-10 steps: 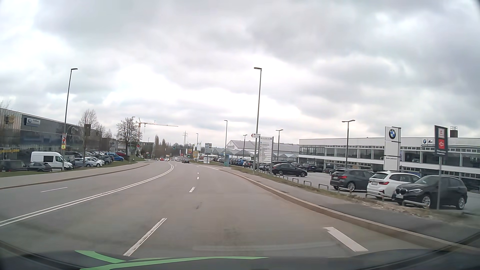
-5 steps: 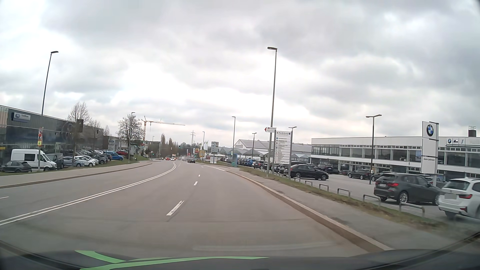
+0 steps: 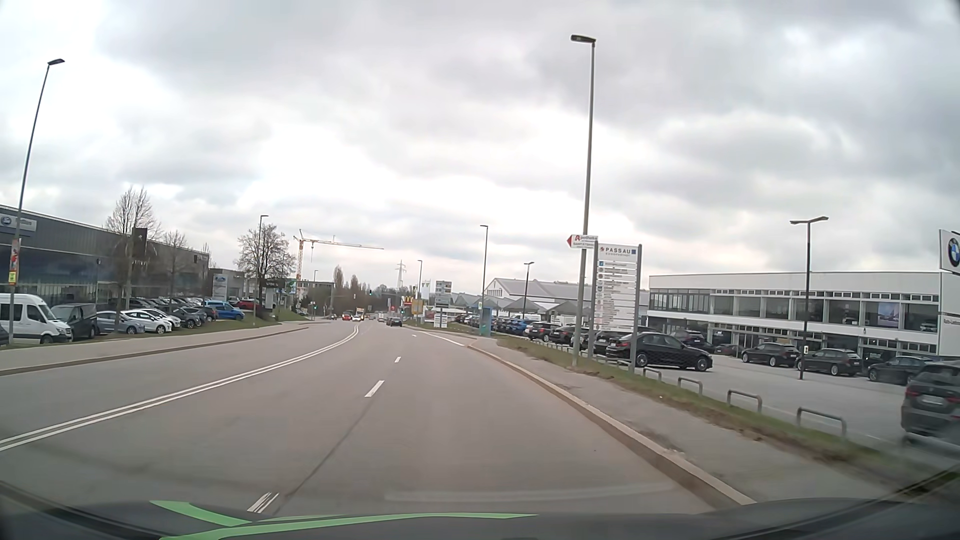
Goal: Follow the waypoints while adhering to traffic rules and regulations
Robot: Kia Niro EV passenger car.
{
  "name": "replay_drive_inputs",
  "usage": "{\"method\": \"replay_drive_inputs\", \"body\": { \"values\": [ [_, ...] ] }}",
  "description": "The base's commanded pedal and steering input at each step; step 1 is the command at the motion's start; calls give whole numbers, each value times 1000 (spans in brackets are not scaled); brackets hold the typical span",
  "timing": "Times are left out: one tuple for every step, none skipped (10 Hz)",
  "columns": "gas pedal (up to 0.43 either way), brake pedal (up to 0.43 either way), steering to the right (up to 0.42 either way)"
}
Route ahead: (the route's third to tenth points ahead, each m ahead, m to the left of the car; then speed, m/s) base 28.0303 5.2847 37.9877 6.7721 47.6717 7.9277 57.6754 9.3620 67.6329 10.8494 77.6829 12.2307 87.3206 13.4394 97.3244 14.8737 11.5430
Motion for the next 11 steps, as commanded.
{"method": "replay_drive_inputs", "body": {
  "values": [
    [47,0,-18],
    [47,0,-17],
    [59,0,-17],
    [59,0,-17],
    [59,0,-16],
    [59,0,-16],
    [59,0,-15],
    [59,0,-14],
    [59,0,-14],
    [59,0,-14],
    [59,0,-14]
  ]
}}
